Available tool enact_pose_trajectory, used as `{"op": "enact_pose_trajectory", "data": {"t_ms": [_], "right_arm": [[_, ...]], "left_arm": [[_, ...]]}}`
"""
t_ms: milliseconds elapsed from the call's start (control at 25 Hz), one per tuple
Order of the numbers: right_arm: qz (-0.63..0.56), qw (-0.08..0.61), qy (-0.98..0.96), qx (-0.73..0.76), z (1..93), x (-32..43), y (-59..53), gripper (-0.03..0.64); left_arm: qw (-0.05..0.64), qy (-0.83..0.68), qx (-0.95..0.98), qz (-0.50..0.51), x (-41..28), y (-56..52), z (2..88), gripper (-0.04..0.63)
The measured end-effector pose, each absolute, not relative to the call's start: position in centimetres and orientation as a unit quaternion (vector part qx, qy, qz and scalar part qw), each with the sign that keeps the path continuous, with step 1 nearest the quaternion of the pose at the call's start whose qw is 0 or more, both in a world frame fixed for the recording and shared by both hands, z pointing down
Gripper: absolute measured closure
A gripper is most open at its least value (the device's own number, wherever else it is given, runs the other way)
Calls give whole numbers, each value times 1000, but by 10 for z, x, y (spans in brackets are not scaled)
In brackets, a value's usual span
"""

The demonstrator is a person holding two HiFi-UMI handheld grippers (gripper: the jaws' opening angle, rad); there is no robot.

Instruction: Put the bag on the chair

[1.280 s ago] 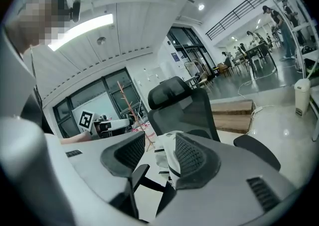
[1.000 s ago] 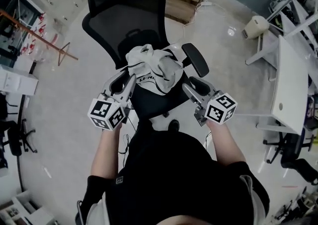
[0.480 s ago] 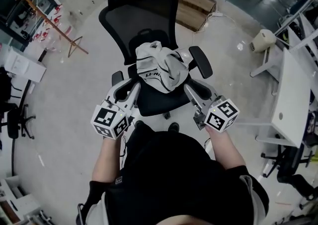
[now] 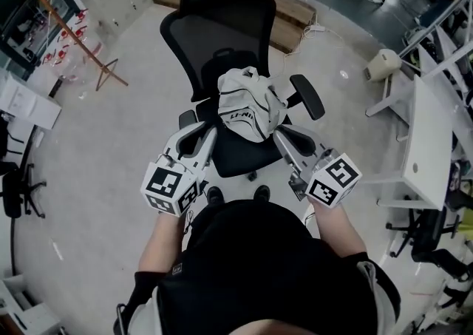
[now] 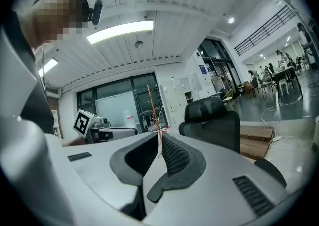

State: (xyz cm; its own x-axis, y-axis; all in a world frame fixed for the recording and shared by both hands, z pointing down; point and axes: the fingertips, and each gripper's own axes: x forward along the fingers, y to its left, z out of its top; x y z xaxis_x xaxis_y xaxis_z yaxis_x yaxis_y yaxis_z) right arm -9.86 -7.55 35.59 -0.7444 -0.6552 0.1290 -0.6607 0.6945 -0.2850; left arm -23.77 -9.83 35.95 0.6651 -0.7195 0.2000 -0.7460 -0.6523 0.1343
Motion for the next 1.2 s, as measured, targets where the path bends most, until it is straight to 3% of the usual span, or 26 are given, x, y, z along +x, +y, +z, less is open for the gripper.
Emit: {"op": "enact_pose_trajectory", "data": {"t_ms": [320, 520, 760, 960, 1200], "right_arm": [[143, -4, -916, 376, 348, -135, -71, 580], [145, 2, -917, 372, 352, -113, -75, 586], [124, -5, -906, 405, 345, -77, -79, 588], [112, -25, -911, 395, 336, -68, -67, 588], [93, -33, -893, 438, 342, -54, -101, 588]], "left_arm": [[100, -381, 917, 57, -262, -106, 347, 540], [83, -399, 912, 49, -246, -101, 339, 541], [109, -402, 909, 21, -231, -99, 335, 541], [63, -418, 904, 55, -219, -110, 341, 543], [67, -432, 898, 54, -210, -136, 344, 546]]}}
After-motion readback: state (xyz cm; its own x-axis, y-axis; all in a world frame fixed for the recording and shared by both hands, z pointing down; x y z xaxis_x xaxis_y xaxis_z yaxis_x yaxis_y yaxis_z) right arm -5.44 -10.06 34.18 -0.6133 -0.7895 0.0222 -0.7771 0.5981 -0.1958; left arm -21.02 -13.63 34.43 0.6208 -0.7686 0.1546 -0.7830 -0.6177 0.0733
